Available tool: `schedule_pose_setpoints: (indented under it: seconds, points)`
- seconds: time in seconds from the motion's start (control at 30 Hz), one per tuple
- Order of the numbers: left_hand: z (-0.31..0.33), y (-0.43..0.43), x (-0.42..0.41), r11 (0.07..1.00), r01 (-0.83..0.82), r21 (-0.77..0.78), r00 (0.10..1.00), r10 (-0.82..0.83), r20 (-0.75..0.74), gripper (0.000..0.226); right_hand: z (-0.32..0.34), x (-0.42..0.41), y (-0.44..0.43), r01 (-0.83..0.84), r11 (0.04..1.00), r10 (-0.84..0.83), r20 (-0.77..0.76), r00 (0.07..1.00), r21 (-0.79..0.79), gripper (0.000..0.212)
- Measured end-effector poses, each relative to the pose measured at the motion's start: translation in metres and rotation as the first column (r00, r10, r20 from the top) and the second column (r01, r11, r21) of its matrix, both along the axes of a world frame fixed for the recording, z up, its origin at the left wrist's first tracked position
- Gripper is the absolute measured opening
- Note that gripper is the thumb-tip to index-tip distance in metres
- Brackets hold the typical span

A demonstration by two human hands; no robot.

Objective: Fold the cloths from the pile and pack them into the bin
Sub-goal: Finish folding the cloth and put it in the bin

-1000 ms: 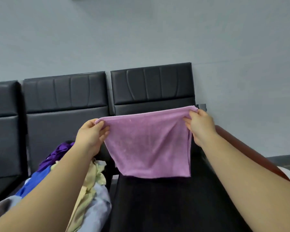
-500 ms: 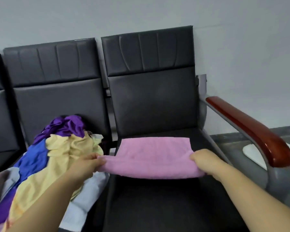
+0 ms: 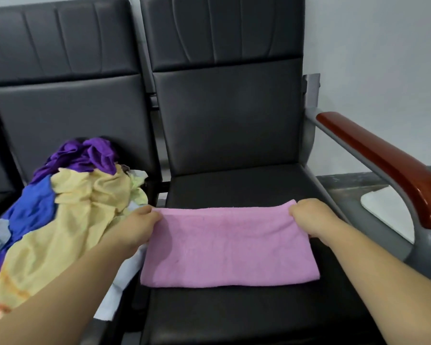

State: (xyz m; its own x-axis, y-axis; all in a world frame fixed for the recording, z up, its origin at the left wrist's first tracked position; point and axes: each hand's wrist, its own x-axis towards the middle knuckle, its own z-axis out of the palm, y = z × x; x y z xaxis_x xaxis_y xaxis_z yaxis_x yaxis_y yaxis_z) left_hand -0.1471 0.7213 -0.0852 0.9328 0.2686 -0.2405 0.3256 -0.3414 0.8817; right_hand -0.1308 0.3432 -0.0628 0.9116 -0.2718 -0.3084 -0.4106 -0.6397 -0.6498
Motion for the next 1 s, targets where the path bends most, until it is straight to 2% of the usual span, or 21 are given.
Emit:
schedule_pose_setpoints:
  seconds: [0.2,0.43,0.5,0.6,0.73,0.8,0.87,0.93,1.0]
  points:
    - [-0.016,-0.007,0.027,0.958,-0.033,0.284,0.997,0.010,0.079,0.024,-0.016,0.023,0.003,-0.020,0.990,0.034,0.095,0.995,-0.136,0.029]
    - [-0.042,-0.022,0.046,0.885,-0.065,0.461,0.994,0.015,0.113,0.016,-0.038,0.038,0.014,-0.062,0.906,0.061,-0.018,0.998,-0.419,0.032]
    - [-0.047,-0.025,0.048,0.865,-0.086,0.494,0.992,0.030,0.120,0.015,-0.041,0.039,0.015,-0.061,0.893,0.049,-0.038,0.998,-0.445,0.028]
    - [-0.049,-0.026,0.045,0.865,-0.134,0.483,0.987,0.075,0.140,0.021,-0.040,0.036,0.011,-0.050,0.894,0.061,0.011,0.998,-0.446,0.019]
    - [-0.043,-0.022,0.033,0.849,-0.153,0.505,0.984,0.084,0.158,0.039,-0.031,0.022,0.009,-0.030,0.913,0.074,0.092,0.993,-0.406,0.030]
    - [-0.036,-0.028,0.022,0.802,-0.125,0.584,0.986,0.034,0.166,0.039,-0.025,0.015,0.009,-0.032,0.904,0.125,0.190,0.974,-0.427,0.030]
    - [-0.023,-0.045,0.007,0.792,-0.063,0.607,0.989,-0.034,0.147,0.035,-0.021,0.009,0.012,-0.130,0.901,0.238,0.221,0.946,-0.415,0.016]
    - [-0.011,-0.068,-0.013,0.828,0.075,0.555,0.984,-0.152,0.095,0.034,-0.022,0.000,0.017,-0.306,0.869,0.380,0.130,0.916,-0.389,0.005]
    - [-0.006,-0.093,-0.034,0.789,0.295,0.539,0.939,-0.345,-0.008,0.034,-0.023,-0.011,0.023,-0.453,0.789,0.492,-0.014,0.870,-0.415,0.012]
